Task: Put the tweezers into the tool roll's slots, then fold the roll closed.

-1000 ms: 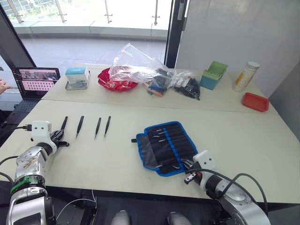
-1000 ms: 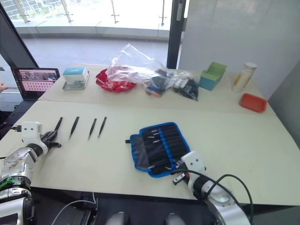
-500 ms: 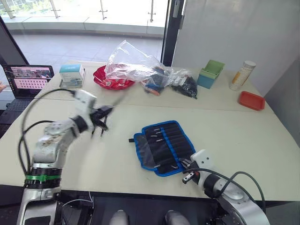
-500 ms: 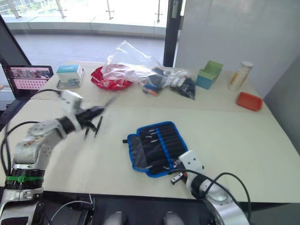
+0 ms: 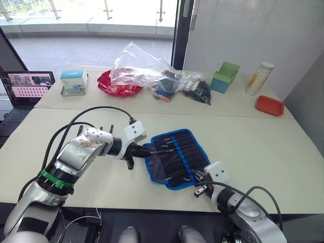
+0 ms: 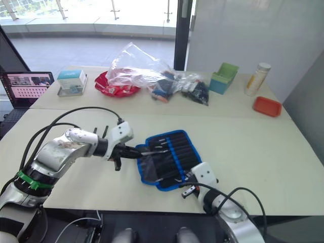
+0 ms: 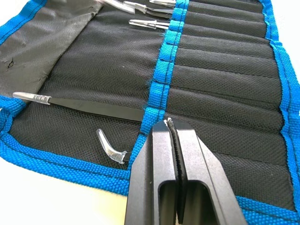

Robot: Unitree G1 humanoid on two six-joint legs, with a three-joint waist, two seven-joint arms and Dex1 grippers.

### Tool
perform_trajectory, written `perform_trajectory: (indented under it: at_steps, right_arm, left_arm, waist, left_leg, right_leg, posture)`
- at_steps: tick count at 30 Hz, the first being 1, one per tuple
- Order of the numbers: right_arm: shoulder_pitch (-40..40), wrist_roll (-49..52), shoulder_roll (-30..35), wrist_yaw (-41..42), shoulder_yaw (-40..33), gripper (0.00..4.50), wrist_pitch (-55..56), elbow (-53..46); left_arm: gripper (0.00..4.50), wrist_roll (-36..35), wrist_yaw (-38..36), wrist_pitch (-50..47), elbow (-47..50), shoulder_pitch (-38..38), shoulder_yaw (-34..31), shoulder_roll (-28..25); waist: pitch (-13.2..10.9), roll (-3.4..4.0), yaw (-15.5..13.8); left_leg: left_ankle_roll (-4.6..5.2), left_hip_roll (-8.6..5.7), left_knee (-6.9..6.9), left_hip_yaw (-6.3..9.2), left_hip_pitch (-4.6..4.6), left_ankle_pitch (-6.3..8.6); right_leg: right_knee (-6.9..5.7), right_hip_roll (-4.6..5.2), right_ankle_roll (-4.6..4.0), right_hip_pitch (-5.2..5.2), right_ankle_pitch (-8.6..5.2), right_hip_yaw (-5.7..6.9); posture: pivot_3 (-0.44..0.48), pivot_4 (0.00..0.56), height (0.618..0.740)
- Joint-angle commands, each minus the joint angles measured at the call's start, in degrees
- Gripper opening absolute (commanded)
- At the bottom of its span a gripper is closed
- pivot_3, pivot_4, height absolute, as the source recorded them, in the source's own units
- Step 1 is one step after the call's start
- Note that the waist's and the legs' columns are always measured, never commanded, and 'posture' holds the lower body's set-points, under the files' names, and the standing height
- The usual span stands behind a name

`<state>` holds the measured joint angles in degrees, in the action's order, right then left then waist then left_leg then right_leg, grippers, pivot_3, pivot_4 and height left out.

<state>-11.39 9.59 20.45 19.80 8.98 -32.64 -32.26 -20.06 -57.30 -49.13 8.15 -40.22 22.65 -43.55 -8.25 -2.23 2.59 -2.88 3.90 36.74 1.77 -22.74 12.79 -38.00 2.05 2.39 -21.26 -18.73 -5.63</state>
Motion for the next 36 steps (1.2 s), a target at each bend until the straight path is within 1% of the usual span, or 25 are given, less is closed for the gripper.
perform_trajectory:
  at_steps: [1,3,7,12,17,20,32,36]
  right_arm:
    - [-1.53,-1.15,-0.27,-0.58,2.20,0.00,-1.23,1.90]
    - [-1.74,-1.29,-0.44,-0.77,2.34,0.00,-1.27,1.69]
    - [-1.96,-1.44,-0.82,-1.28,2.63,0.00,-1.47,1.26]
    - [-2.33,-1.70,-1.31,-1.51,2.88,0.00,-1.72,0.75]
    - [-2.82,-1.89,-1.65,-1.72,3.36,0.00,-2.02,0.25]
    - [-2.79,-1.88,-1.91,-2.03,3.60,0.00,-2.51,-0.17]
    - [-2.63,-1.57,-0.46,-1.36,5.03,0.00,-4.21,-2.22]
    - [-2.84,-1.14,0.28,-0.56,6.19,0.00,-5.49,-3.26]
  left_arm:
    - [0.03,2.02,-1.11,-0.18,0.93,-2.43,1.68,0.96]
    - [0.03,2.98,-1.46,-0.09,0.35,-3.03,2.55,1.40]
    - [0.03,6.98,-1.58,3.72,-2.61,-3.51,5.26,2.50]
    - [0.03,9.24,-2.15,5.64,-3.66,-3.56,6.54,4.88]
    - [0.03,11.76,-2.20,7.94,-6.86,-4.16,7.27,8.46]
    - [0.03,14.59,-1.70,10.64,-10.65,-5.12,8.03,10.15]
    - [0.03,19.71,-1.89,18.94,-23.70,-9.71,8.95,21.05]
    - [0.03,22.89,-0.52,25.29,-32.27,-10.19,10.45,25.75]
  waist:
    - [0.00,0.01,0.07]
    - [-0.01,0.01,0.03]
    - [-0.01,0.01,-0.05]
    - [-0.01,0.01,-0.09]
    - [-0.01,0.01,-0.13]
    - [-0.01,0.01,-0.18]
    - [-0.01,0.01,-0.17]
    - [0.01,0.00,-0.45]
  left_leg:
    - [0.00,0.01,0.00,0.00,0.00,0.00]
    - [0.00,0.01,0.00,0.01,-0.03,0.00]
    - [0.00,0.01,0.00,0.02,-0.06,0.00]
    - [0.00,0.01,0.00,0.02,-0.08,0.00]
    - [0.01,0.00,0.01,0.02,-0.08,0.00]
    - [0.01,0.00,0.01,0.03,-0.09,0.00]
    - [0.01,-0.02,0.03,0.06,-0.13,0.00]
    - [0.02,-0.06,0.03,0.12,-0.15,0.00]
  right_leg:
    - [0.00,-0.01,0.00,-0.01,0.00,0.00]
    - [-0.01,-0.02,-0.01,-0.04,-0.01,0.00]
    - [-0.01,-0.03,-0.01,-0.06,-0.01,-0.01]
    - [0.00,-0.03,-0.01,-0.06,-0.01,-0.01]
    - [-0.01,-0.03,-0.01,-0.06,-0.01,-0.02]
    - [-0.01,-0.03,-0.01,-0.05,-0.01,-0.02]
    - [-0.01,-0.03,0.00,-0.05,-0.01,-0.01]
    - [-0.01,-0.04,0.00,-0.01,-0.01,-0.01]
  posture:
    - [0.000,0.150,0.723]
    - [0.000,0.150,0.723]
    - [0.000,0.150,0.723]
    - [0.000,0.150,0.723]
    - [0.000,0.150,0.723]
    - [0.000,0.150,0.723]
    - [0.000,0.150,0.723]
    - [0.000,0.150,0.723]
